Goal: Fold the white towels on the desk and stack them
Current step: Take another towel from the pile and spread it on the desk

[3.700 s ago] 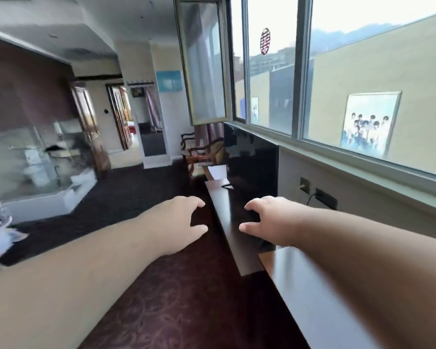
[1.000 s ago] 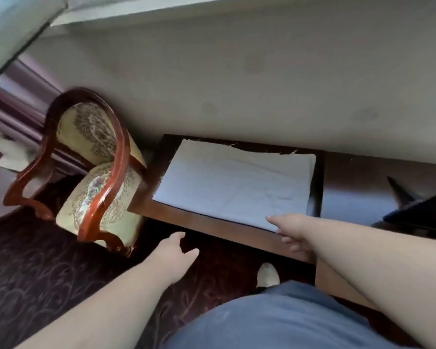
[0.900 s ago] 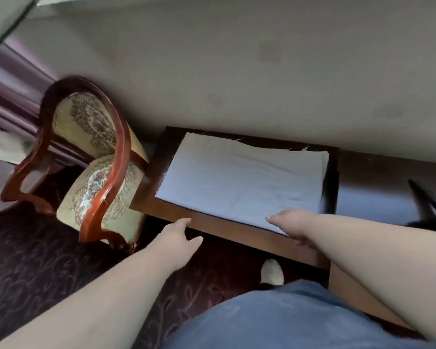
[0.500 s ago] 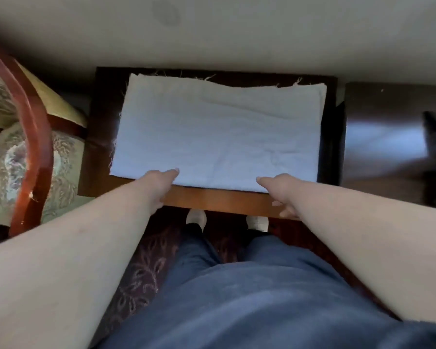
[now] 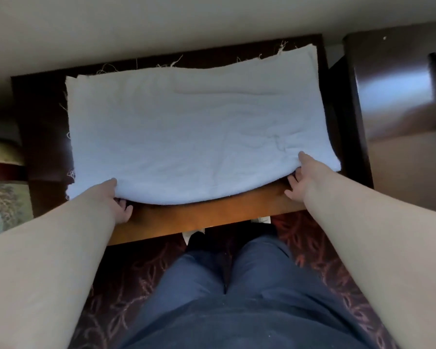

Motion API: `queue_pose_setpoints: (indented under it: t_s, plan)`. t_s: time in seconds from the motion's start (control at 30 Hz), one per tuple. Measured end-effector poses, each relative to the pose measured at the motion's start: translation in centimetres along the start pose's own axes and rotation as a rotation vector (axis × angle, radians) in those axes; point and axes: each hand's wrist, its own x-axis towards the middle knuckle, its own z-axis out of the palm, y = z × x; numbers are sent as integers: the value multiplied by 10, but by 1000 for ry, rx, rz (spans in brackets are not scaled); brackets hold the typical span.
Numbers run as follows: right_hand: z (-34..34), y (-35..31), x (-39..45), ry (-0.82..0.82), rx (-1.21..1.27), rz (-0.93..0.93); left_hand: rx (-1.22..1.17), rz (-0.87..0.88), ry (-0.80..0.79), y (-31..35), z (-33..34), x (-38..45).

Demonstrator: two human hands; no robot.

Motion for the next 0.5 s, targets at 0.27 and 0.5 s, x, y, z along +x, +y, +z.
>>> queue_pose_setpoints:
  t_s: [0.27, 0.5]
  plan:
    - [29, -3, -75, 16, -226, -509, 204, 627, -194, 16, 28, -87]
    - [63, -28, -225, -344, -219, -541, 705, 1036, -556, 31, 43, -253]
